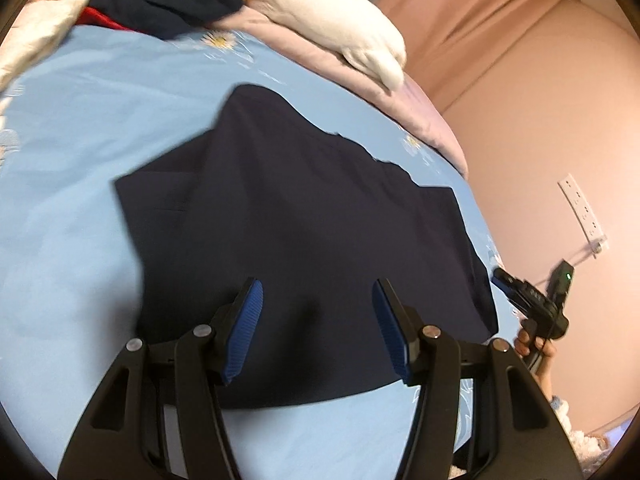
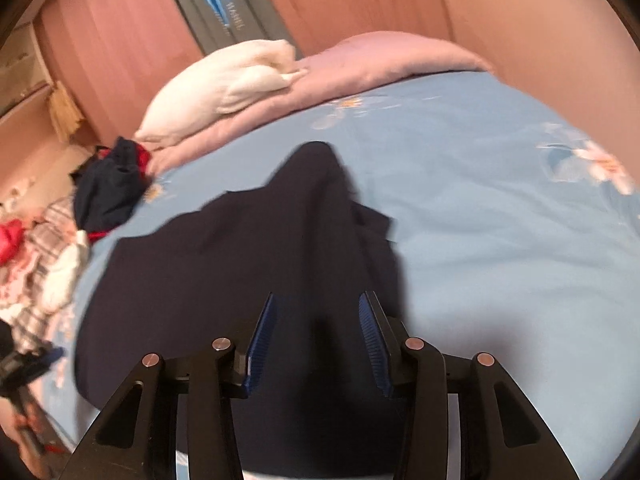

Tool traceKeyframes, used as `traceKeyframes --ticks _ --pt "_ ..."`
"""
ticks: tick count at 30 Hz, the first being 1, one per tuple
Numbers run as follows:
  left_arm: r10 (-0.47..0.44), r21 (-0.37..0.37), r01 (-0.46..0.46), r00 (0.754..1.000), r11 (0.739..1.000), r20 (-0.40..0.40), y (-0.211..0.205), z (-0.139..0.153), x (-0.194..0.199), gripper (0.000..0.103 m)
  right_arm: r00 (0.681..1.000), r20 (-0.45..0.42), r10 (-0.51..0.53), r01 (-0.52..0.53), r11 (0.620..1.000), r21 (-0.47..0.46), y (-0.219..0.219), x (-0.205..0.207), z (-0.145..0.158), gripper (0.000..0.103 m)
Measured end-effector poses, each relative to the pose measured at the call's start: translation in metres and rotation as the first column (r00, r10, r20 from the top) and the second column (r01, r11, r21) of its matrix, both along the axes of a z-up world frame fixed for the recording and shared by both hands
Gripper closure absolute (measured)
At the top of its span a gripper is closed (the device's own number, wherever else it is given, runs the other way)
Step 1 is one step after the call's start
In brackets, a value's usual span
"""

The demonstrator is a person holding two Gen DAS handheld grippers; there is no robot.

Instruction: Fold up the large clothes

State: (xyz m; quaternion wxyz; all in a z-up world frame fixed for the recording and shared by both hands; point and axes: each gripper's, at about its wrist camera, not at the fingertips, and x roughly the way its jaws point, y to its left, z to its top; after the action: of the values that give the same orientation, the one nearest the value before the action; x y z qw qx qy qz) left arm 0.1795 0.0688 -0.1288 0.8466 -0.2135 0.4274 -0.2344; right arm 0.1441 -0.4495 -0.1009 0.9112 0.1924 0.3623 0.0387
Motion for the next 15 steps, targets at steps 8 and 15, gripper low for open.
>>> traceKeyframes --ticks 8,15 --pt "0.094 0.076 -0.086 0.99 0.993 -0.101 0.007 -0.036 0.028 0.05 0.994 -0.086 -0.068 0.075 0.993 0.088 -0.017 0.033 -0.032 0.066" --pt "0.143 0.061 -0.139 0.986 0.988 -0.081 0.035 -0.029 0.01 0.051 0.966 -0.083 -0.243 0.247 0.968 0.039 -0.05 0.001 -0.028 0.061"
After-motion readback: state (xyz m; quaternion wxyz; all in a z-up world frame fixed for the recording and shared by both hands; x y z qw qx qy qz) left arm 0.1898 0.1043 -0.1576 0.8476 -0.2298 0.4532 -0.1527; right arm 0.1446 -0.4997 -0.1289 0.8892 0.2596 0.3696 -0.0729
